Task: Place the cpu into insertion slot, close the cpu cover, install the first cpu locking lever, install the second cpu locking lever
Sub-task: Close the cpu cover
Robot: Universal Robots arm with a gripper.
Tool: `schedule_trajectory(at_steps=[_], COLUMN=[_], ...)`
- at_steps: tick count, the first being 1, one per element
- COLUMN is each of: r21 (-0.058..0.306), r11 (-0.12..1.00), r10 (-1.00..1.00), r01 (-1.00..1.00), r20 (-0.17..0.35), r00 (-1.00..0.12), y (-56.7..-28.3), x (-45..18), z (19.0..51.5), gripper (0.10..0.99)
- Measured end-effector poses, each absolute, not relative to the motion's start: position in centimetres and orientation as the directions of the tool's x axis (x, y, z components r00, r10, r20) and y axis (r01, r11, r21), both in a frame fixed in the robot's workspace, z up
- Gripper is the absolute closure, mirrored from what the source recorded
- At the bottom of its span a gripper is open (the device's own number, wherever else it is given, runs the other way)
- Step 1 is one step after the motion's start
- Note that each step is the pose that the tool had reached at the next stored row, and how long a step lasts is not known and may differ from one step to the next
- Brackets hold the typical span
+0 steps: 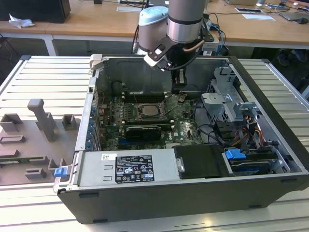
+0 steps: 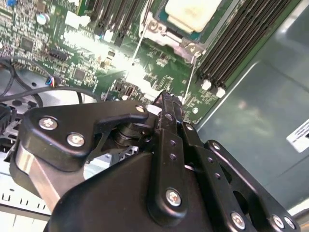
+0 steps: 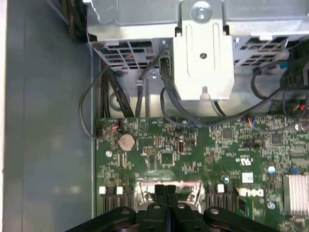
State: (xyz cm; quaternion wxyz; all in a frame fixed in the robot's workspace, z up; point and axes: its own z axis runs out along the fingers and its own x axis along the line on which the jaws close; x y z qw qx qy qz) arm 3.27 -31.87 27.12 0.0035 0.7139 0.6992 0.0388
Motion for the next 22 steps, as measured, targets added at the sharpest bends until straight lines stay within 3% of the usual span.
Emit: schedule_trajectory(at_steps=[22], r21=[0.037], r11=[-0.013], r10=[0.999], r01=[0.999], r20=[0.049], r00=[0.011], y=[-32.2], x=[5.5], z=[24.9], gripper=[0.980])
